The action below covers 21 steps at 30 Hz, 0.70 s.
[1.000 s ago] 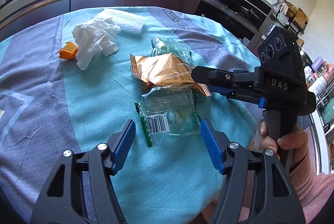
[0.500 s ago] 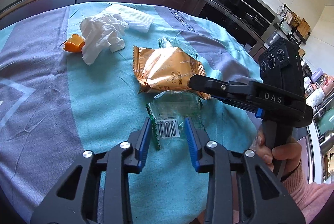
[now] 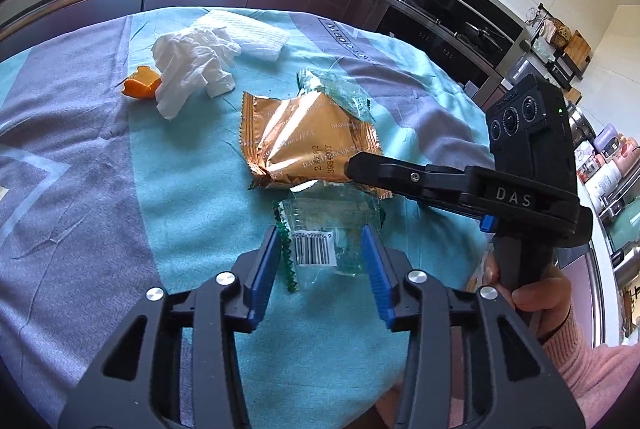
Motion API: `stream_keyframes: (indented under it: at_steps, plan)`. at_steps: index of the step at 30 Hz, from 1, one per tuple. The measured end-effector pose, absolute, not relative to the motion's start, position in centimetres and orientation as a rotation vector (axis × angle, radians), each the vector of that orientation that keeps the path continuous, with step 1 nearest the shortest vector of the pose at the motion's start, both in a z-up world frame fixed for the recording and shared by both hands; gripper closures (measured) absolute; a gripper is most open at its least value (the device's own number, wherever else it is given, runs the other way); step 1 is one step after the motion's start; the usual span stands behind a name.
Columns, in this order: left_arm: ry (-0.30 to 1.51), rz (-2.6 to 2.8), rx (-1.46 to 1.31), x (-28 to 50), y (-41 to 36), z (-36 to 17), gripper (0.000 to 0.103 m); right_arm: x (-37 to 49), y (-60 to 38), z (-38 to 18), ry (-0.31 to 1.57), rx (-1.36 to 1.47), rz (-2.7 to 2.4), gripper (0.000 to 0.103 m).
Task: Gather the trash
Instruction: 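Grasp the clear plastic packet with the left gripper while the right gripper grasps the gold wrapper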
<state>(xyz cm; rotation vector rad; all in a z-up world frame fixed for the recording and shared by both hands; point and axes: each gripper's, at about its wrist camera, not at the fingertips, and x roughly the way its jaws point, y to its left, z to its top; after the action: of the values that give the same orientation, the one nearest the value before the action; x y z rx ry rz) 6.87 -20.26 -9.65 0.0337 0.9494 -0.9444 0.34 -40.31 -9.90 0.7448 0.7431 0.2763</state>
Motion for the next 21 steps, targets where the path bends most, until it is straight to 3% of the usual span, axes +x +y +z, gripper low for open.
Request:
stream_keyframes:
  at_steps: [5, 7, 16, 18, 21]
  plan:
    - [0.937, -0.941, 0.058, 6.6, -20.6, -9.7, 0.060, 0.3, -39.7, -9.9, 0.744, 0.734, 0.291, 0.080]
    - [0.927, -0.923, 0.073, 6.5, -20.7, -9.7, 0.068, 0.3, -39.7, -9.9, 0.741, 0.737, 0.292, 0.080]
    - [0.850, -0.891, 0.120, 5.0, -20.1, -8.7, 0.080, 0.2, -39.7, -9.7, 0.728, 0.735, 0.290, 0.081]
    - [0.844, -0.896, 0.108, 4.9, -19.6, -8.3, 0.090, 0.1, -39.7, -9.3, 0.718, 0.729, 0.288, 0.081]
    - [0.832, -0.899, 0.085, 4.9, -18.3, -7.9, 0.090, -0.1, -39.7, -8.8, 0.707, 0.720, 0.288, 0.082]
